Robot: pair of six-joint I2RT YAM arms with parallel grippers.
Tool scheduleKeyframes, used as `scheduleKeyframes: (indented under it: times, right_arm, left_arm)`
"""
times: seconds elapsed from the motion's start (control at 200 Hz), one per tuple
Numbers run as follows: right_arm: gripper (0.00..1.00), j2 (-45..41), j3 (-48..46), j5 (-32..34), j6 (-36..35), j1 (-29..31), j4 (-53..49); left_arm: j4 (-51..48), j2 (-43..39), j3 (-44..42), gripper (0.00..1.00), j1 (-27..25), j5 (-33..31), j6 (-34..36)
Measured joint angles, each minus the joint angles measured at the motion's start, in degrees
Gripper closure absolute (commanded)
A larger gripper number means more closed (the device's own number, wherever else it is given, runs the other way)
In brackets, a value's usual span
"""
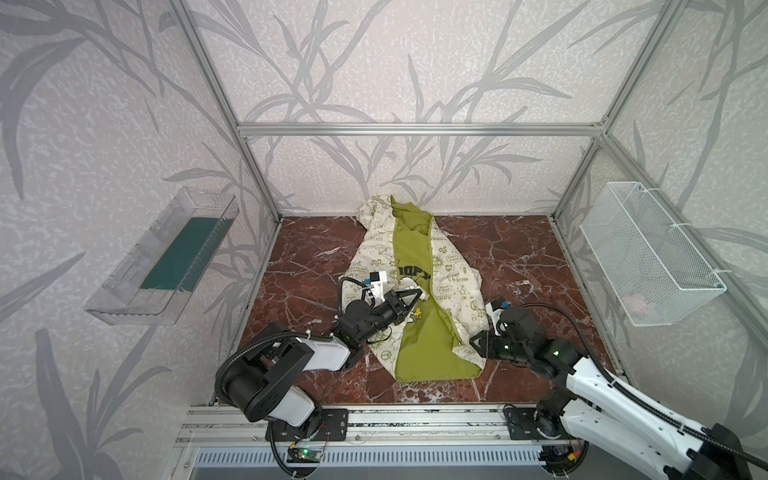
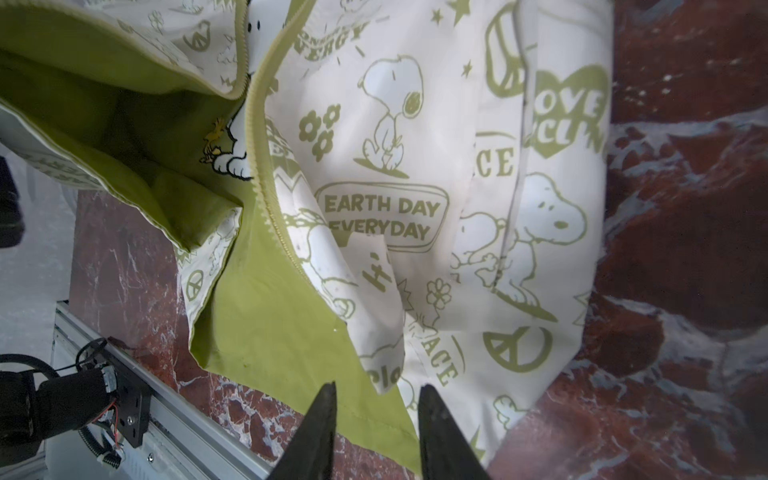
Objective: Zip up the jacket
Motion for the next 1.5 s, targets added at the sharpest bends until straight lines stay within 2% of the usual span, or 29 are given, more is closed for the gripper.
scheduleKeyframes:
  times: [0.185,0.515,1.065,1.165,1.38,1.44,1.5]
  right_arm:
    - [0.61,5.2,1.6,-2.4,-3.6,0.0,0.0]
    - [0.6,10.6,5.5,-2.4,-7.0,0.0,1.2]
    - [0.62,16.0,6.0,-0.4,-8.6,0.1,2.4]
    - [0.66,17.1,6.0,-0.4,-8.7,0.1,3.1]
    - [0.95,17.6,6.5,-1.4,-8.8,0.1,3.8]
    - [1.0,16.8,6.5,-2.2,-8.6,0.1,4.0]
    - [1.0,15.2,6.5,-3.6,-8.2,0.1,4.5]
  left_arm:
    - [0.4,0.2,0.0,1.0,0.0,0.2,-0.2]
    - [0.9,0.4,0.0,1.0,-0.2,0.2,-0.5]
    - [1.3,0.6,0.0,1.0,-0.4,0.2,-1.0]
    - [1.3,0.6,0.0,1.0,-0.4,0.2,-1.1]
    - [1.3,0.6,0.0,1.0,-0.4,0.3,-1.4]
    - [1.2,0.6,0.2,1.0,-0.4,0.4,-1.5]
    - [1.2,0.6,0.8,1.0,-0.4,0.6,-1.5]
